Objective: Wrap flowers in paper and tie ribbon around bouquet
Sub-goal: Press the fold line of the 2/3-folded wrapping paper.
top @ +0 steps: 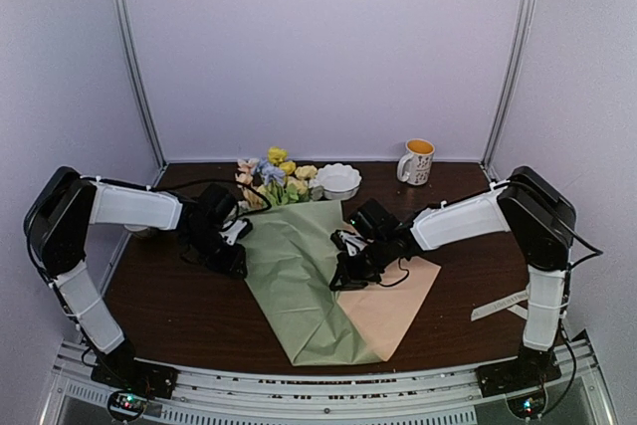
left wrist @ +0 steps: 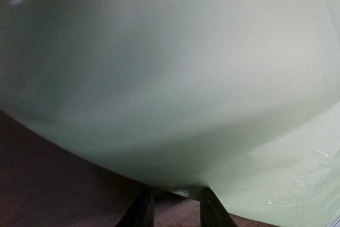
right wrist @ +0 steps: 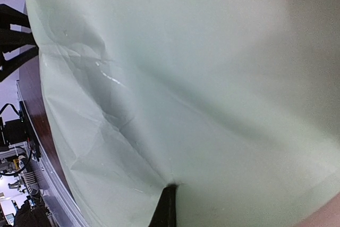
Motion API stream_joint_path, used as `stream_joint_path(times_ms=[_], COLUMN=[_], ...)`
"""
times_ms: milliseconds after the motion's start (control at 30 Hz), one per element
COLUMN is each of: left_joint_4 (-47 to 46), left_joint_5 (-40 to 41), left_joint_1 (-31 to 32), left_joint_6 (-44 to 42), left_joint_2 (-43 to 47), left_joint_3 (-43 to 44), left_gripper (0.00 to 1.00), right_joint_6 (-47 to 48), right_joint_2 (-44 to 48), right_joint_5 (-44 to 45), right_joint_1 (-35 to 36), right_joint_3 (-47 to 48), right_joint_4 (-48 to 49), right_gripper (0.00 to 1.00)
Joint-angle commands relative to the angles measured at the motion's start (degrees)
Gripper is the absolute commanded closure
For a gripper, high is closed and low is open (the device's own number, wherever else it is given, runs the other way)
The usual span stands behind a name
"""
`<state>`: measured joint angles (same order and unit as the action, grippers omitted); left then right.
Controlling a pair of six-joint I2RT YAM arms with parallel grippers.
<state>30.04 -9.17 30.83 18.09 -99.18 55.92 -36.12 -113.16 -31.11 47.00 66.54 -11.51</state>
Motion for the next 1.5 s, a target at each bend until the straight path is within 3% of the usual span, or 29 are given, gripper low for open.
stream_joint_path(times_ms=[0, 167, 400, 700, 1133, 1467], left_joint_4=[2.7, 8.9, 4.3, 0.8, 5.5, 4.6], left_joint_5=[3.1, 9.1, 5.3, -4.4, 16.5, 18.4], left_joint_1=[-6.3, -6.7, -6.6, -6.1, -8.5, -15.4], left_joint_6=[-1.1, -3.9, -5.0, -5.1, -0.6, 0.5], left_joint_2=[0.7, 1.8, 4.1, -4.7, -12.3, -9.1], left_joint_3=[-3.4, 5.6, 10.6, 12.9, 15.6, 14.6], left_gripper=[0.66, 0.66, 0.68, 0.75, 0.66, 0.66], right_joint_6=[1.6, 2.2, 2.0, 0.5, -0.2, -3.2], right_joint_2=[-1.1, -1.4, -2.2, -4.2, -2.0, -1.1], right_joint_5=[0.3, -0.5, -0.9, -0.7, 0.0, -0.4], right_joint_1=[0.2, 0.2, 0.1, 0.2, 0.1, 0.2], right_joint_3=[1.1, 3.0, 5.0, 7.5, 5.3, 2.8], right_joint_4=[-4.1, -5.7, -6.3, -6.2, -6.5, -1.6], right_gripper=[1.00, 1.00, 1.00, 1.00, 1.00, 1.00])
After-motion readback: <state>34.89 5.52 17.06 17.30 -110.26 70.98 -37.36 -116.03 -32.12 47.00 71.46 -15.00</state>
